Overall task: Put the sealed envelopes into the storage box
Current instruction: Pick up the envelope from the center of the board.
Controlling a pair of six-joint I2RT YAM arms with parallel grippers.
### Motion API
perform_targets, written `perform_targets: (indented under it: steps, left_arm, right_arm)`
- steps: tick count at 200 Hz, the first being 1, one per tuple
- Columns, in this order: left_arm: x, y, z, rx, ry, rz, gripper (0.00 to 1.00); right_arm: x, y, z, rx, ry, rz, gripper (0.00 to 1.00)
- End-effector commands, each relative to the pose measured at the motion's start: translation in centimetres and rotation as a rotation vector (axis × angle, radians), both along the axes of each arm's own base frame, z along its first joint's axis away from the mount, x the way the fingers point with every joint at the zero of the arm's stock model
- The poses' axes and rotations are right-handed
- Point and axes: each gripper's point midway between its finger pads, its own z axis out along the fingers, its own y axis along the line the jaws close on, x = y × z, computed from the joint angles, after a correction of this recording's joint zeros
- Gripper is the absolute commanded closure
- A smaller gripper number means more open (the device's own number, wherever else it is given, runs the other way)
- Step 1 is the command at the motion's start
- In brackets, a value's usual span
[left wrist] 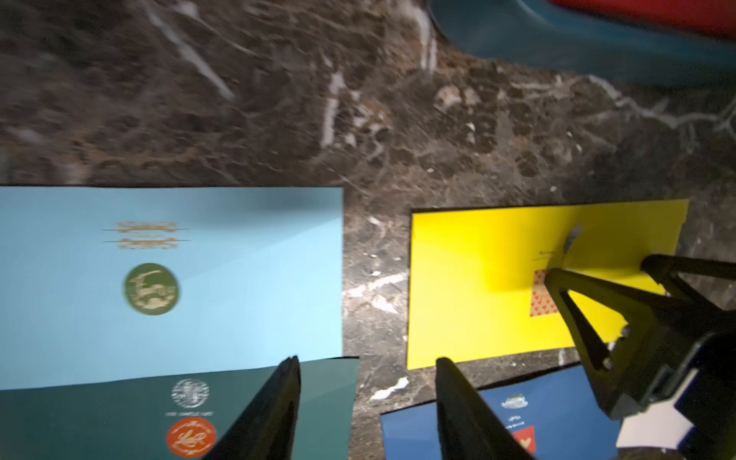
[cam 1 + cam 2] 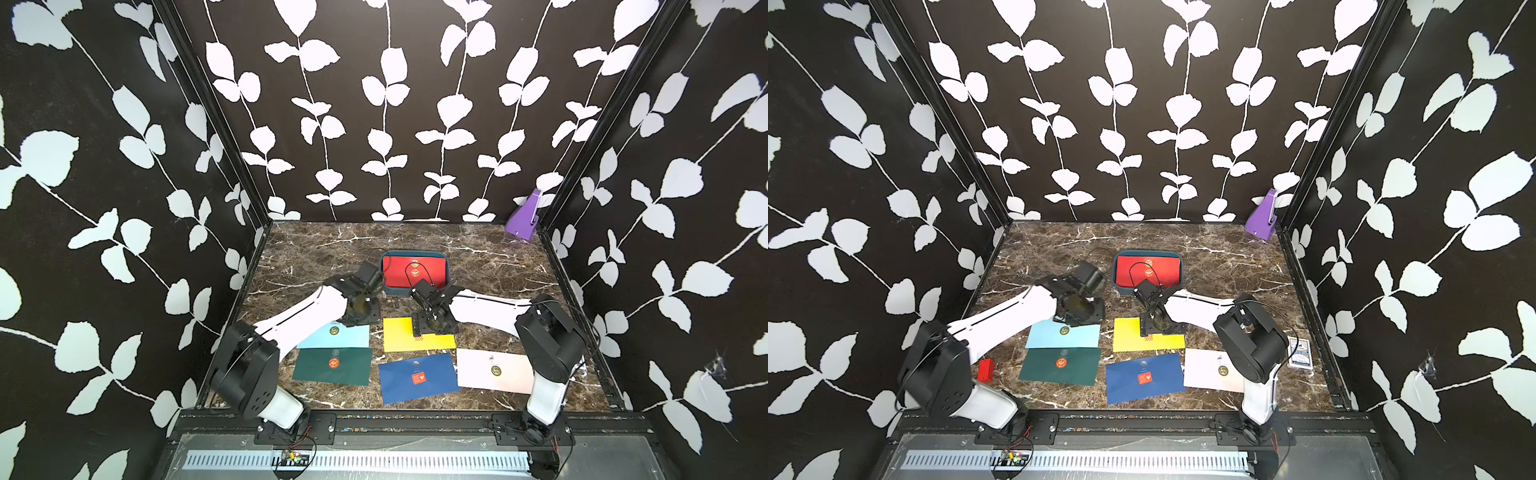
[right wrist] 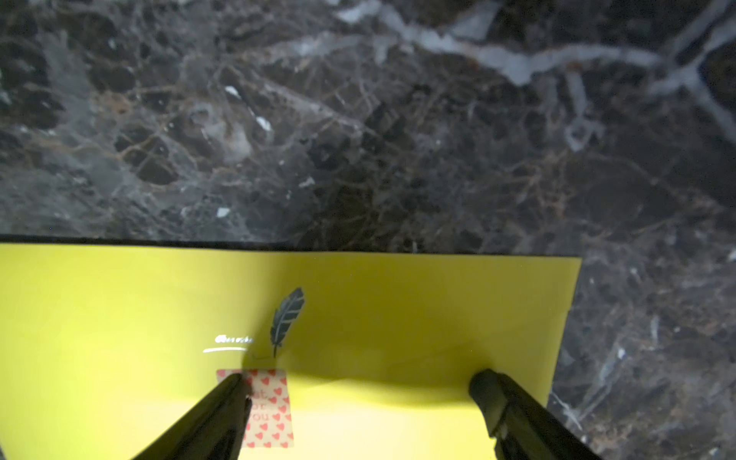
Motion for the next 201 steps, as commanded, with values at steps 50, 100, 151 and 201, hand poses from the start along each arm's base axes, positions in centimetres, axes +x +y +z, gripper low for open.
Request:
perform_targets:
  steps: [50, 100, 151, 201]
  left_arm:
    - [0.7, -4.1, -2.5, -0.114, 0.040, -0.014, 0.43]
    - [0.9, -5.2, -4.6, -0.127, 0.074, -0.043, 0.43]
    - [-0.4, -6.4, -6.4, -0.146, 0.115, -0.091, 0.44]
    - [-1.1, -6.5, -7.8, -0.150, 0.151, -0.099, 0.44]
  right_arm:
    - [-0.1, -4.2, 1.9, 0.057, -0.011, -0.077, 0.01]
    - [-1.1, -4.6, -0.1, 0.161, 0.072, -0.069, 0.01]
    - [-1.1, -2.8, -1.4, 0.242, 0.111, -0.053, 0.01]
    - [-1.3, -1.8, -2.1, 0.291, 0.139, -0.061, 0.01]
